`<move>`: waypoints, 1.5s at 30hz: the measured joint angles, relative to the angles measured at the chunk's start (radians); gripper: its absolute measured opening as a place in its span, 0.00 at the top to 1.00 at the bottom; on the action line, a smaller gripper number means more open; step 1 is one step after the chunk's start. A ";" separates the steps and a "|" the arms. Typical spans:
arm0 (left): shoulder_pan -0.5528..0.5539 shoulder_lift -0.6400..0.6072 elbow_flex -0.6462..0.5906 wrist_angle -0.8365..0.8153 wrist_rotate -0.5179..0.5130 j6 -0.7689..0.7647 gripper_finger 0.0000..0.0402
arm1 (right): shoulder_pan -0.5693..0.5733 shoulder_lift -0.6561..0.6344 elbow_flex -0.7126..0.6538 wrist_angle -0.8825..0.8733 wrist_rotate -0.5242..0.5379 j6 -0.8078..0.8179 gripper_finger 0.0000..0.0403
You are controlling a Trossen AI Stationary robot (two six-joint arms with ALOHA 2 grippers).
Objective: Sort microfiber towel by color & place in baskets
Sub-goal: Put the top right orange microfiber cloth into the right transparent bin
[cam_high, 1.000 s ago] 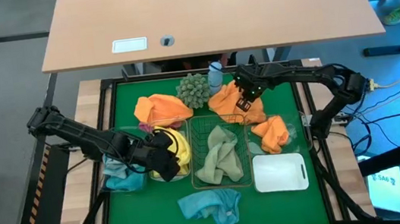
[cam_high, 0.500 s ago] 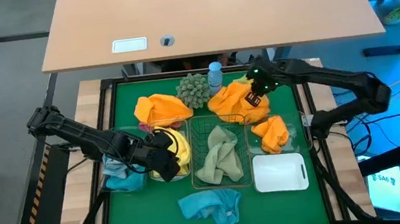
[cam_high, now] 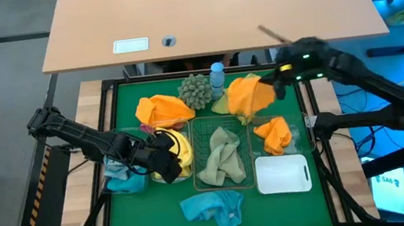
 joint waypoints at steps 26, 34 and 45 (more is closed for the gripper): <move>0.000 0.000 0.000 0.000 -0.028 0.000 0.71 | 0.001 -0.101 0.412 -0.546 -0.235 0.102 1.00; 0.000 0.000 0.000 0.003 -0.028 0.000 0.71 | 0.001 -0.107 0.311 -0.569 -0.226 0.102 1.00; 0.000 0.000 0.000 0.003 -0.028 0.000 0.71 | 0.001 -0.107 0.040 -0.552 -0.234 0.164 1.00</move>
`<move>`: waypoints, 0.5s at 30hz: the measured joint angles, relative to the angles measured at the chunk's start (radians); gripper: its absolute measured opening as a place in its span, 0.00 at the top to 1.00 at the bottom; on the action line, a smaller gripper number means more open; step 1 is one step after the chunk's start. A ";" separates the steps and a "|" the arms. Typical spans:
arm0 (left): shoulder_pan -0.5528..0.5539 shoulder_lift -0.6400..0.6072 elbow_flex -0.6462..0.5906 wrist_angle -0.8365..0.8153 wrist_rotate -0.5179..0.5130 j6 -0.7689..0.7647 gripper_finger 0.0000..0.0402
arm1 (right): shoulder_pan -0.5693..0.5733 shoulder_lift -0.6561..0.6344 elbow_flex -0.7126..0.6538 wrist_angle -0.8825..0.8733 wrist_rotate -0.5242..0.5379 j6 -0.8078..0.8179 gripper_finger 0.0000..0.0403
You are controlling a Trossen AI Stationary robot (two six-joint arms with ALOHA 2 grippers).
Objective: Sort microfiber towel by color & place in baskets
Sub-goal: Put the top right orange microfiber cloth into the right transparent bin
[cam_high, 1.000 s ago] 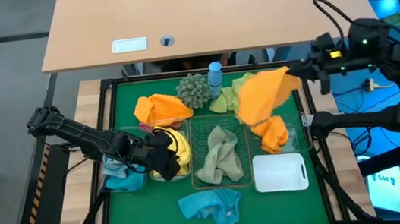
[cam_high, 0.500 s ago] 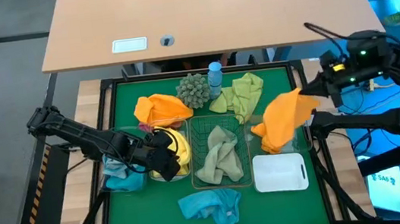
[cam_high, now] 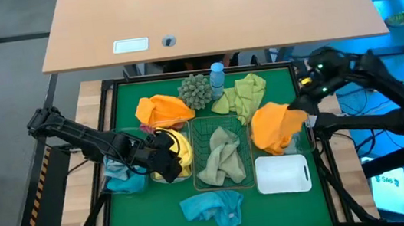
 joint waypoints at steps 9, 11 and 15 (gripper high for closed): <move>0.000 0.000 0.000 0.000 0.000 0.000 0.71 | 0.095 -0.002 -0.198 0.191 -0.050 0.062 1.00; 0.000 0.000 0.000 0.000 0.000 0.000 0.71 | 0.160 -0.002 -0.237 0.229 -0.032 0.095 1.00; 0.000 0.000 0.000 0.000 0.000 0.000 0.71 | 0.291 0.006 -0.316 0.303 0.078 0.171 1.00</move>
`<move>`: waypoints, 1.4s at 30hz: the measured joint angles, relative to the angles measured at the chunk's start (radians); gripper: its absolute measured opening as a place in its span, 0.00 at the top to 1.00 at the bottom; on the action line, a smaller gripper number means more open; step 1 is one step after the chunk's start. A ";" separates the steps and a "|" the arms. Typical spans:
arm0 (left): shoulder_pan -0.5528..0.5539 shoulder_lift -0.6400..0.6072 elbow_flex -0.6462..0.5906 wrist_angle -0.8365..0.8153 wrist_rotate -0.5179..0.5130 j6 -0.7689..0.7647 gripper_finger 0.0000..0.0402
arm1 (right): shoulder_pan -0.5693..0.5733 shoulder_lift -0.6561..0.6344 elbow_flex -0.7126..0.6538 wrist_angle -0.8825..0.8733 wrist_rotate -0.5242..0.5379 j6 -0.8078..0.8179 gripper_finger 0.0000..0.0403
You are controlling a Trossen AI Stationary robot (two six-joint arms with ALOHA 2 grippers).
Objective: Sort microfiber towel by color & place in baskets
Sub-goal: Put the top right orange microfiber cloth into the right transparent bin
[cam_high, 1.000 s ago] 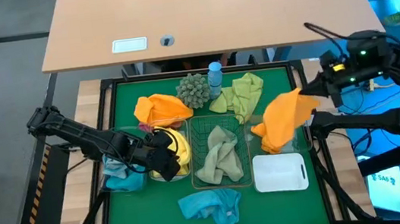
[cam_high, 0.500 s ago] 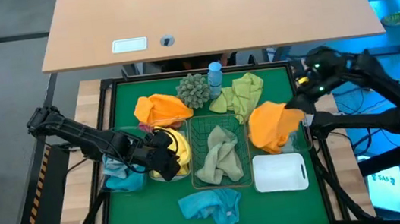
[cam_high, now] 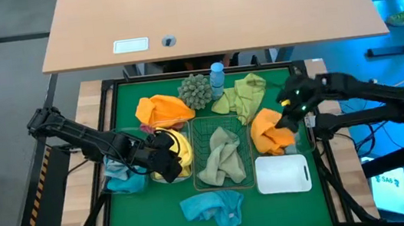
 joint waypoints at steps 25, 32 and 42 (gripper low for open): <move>0.004 -0.012 0.000 0.007 -0.032 0.060 0.71 | 0.166 0.128 -0.295 0.019 0.142 0.230 0.97; 0.014 -0.056 0.000 0.012 -0.048 0.086 0.71 | 0.166 0.172 -0.295 0.014 0.000 0.227 0.98; 0.026 -0.098 0.000 0.015 -0.088 0.088 0.71 | 0.166 0.180 -0.295 0.021 0.065 0.226 0.95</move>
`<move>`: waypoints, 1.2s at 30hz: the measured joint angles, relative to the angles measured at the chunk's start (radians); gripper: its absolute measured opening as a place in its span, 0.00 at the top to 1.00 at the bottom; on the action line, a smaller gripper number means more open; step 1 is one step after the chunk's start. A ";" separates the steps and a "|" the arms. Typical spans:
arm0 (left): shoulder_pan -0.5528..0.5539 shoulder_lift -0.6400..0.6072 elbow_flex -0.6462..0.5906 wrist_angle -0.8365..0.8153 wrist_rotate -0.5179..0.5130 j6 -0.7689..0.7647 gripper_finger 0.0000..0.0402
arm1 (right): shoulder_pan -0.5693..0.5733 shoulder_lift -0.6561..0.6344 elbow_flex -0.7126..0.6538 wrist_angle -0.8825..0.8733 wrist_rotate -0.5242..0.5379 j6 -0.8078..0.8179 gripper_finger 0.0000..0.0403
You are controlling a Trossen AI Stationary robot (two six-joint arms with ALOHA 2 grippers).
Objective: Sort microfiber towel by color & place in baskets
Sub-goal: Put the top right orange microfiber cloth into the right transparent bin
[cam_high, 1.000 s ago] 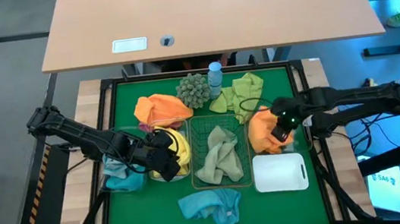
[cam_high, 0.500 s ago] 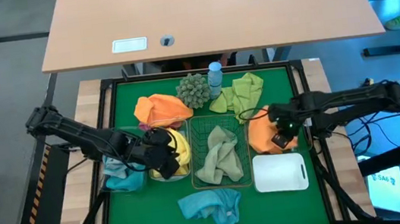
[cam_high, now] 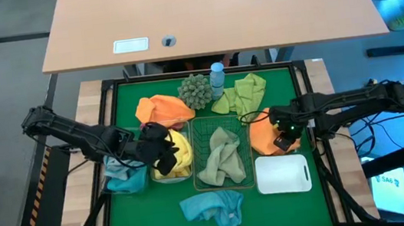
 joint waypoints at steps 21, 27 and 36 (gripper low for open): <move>0.158 -0.016 0.000 0.019 0.033 0.182 0.71 | 0.000 0.000 0.000 0.003 0.048 0.000 0.79; 0.236 -0.086 0.000 -0.031 0.079 0.240 0.71 | 0.000 0.000 0.001 -0.007 0.010 0.004 0.66; 0.350 -0.166 0.000 -0.167 0.036 0.261 0.71 | 0.000 -0.027 0.050 -0.014 -0.013 0.000 0.63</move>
